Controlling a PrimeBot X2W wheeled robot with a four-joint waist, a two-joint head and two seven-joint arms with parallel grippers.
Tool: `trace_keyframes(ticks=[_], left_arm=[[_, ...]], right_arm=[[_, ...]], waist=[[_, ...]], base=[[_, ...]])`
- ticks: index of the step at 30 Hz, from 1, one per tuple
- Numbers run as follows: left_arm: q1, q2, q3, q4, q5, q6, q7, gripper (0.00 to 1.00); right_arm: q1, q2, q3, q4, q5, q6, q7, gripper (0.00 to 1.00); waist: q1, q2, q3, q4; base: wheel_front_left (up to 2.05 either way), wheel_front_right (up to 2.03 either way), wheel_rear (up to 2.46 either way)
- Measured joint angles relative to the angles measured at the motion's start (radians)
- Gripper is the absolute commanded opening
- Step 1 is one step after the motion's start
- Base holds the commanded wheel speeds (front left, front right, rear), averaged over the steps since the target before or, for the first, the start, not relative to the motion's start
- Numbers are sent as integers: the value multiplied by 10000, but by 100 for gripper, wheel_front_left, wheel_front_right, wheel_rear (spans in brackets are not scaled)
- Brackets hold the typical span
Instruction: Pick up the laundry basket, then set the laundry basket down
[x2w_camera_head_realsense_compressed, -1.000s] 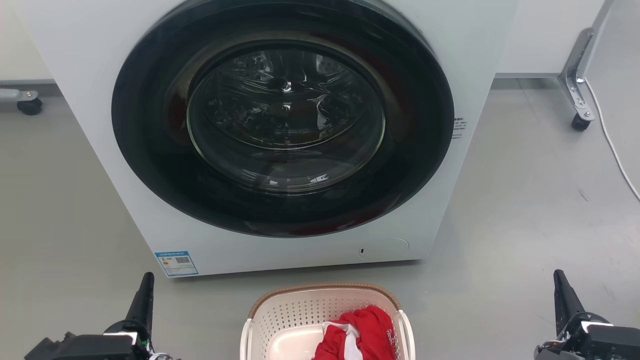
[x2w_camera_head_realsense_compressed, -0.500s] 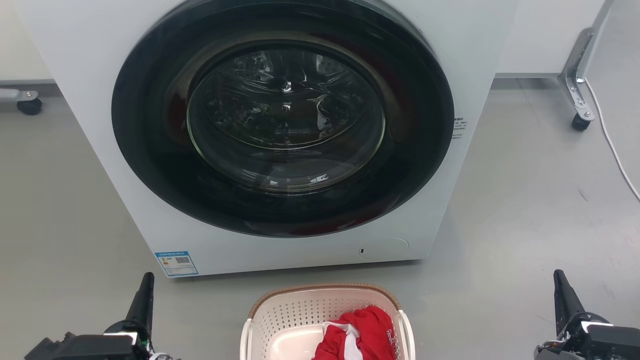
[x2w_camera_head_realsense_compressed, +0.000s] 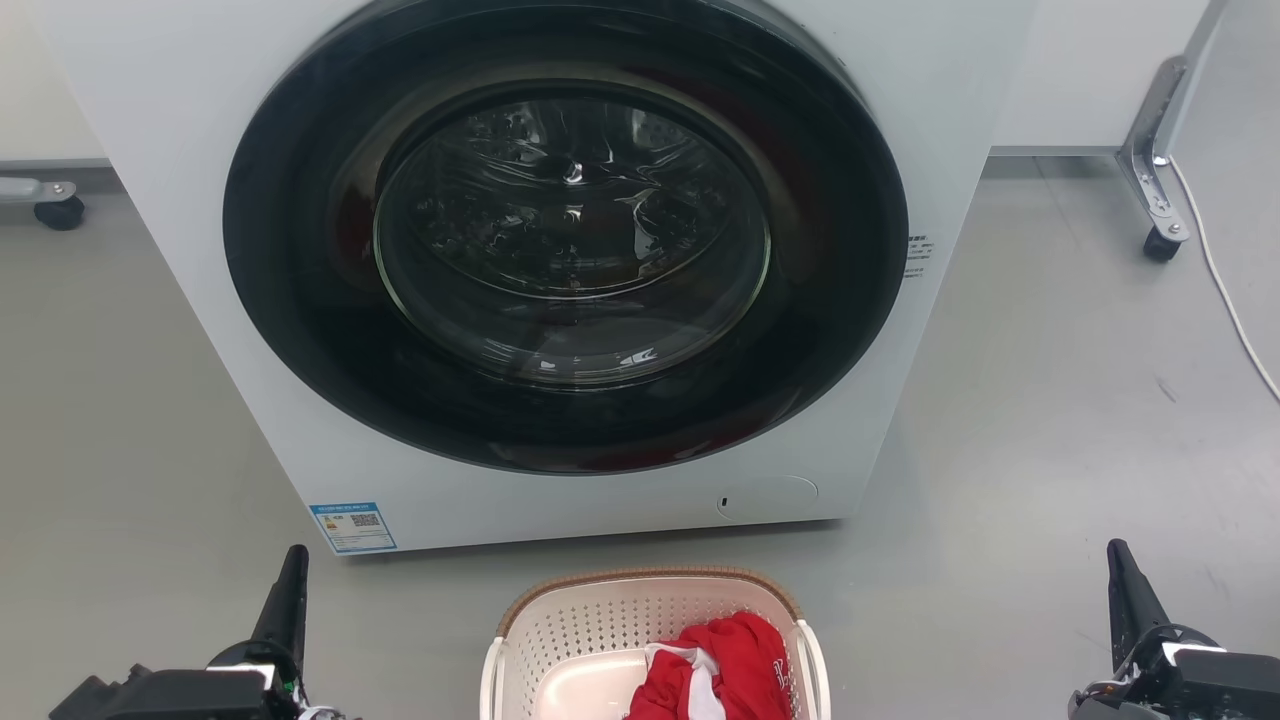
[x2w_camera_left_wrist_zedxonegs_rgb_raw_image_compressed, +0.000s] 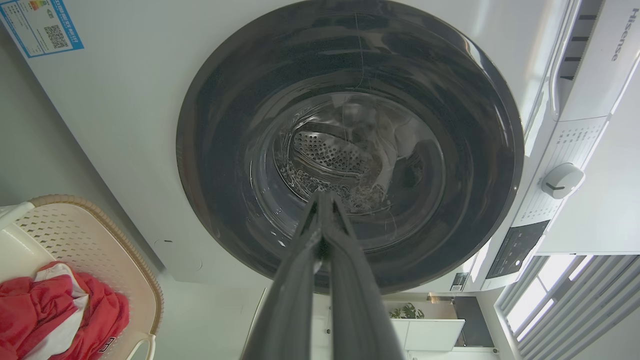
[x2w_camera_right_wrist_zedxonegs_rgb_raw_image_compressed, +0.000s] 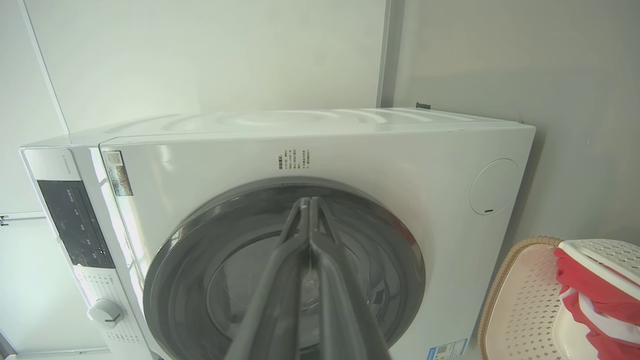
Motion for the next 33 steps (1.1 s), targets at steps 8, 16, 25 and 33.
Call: trace_keyframes(ticks=[8, 16, 25, 33], left_arm=[[0, 0, 0, 2, 0, 0, 0, 0], [0, 0, 0, 4, 0, 0, 0, 0], [0, 0, 0, 6, 0, 0, 0, 0], [0, 0, 0, 8, 0, 0, 0, 0]], right_arm=[[0, 0, 0, 2, 0, 0, 0, 0], [0, 0, 0, 2, 10, 0, 0, 0], [0, 0, 0, 2, 10, 0, 0, 0], [0, 0, 0, 2, 10, 0, 0, 0]], waist=[[0, -1, 0, 0], [0, -1, 0, 0], [0, -1, 0, 0], [0, -1, 0, 0]], base=[[0, 0, 0], [0, 0, 0], [0, 0, 0], [0, 0, 0]])
